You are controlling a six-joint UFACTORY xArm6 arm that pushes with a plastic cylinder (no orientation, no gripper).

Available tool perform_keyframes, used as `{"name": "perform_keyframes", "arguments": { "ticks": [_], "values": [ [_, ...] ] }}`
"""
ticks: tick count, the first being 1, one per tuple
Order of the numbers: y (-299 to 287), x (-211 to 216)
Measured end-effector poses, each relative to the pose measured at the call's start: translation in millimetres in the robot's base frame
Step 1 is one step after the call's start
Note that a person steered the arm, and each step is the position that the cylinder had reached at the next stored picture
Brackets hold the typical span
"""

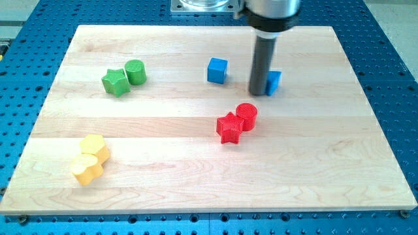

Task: Push the cube diagonal to the red circle

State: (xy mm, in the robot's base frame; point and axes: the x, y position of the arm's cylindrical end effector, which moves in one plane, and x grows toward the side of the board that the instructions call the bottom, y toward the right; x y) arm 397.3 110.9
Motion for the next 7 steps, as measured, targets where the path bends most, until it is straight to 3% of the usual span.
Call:
{"name": "perform_keyframes", "arguments": {
  "ticks": [2, 3, 4, 5, 6, 7],
  "values": [
    [56, -20],
    [-23, 8],
    [-161, 35],
    [-189, 10],
    [-162, -24],
    [-114, -33]
  ]
}}
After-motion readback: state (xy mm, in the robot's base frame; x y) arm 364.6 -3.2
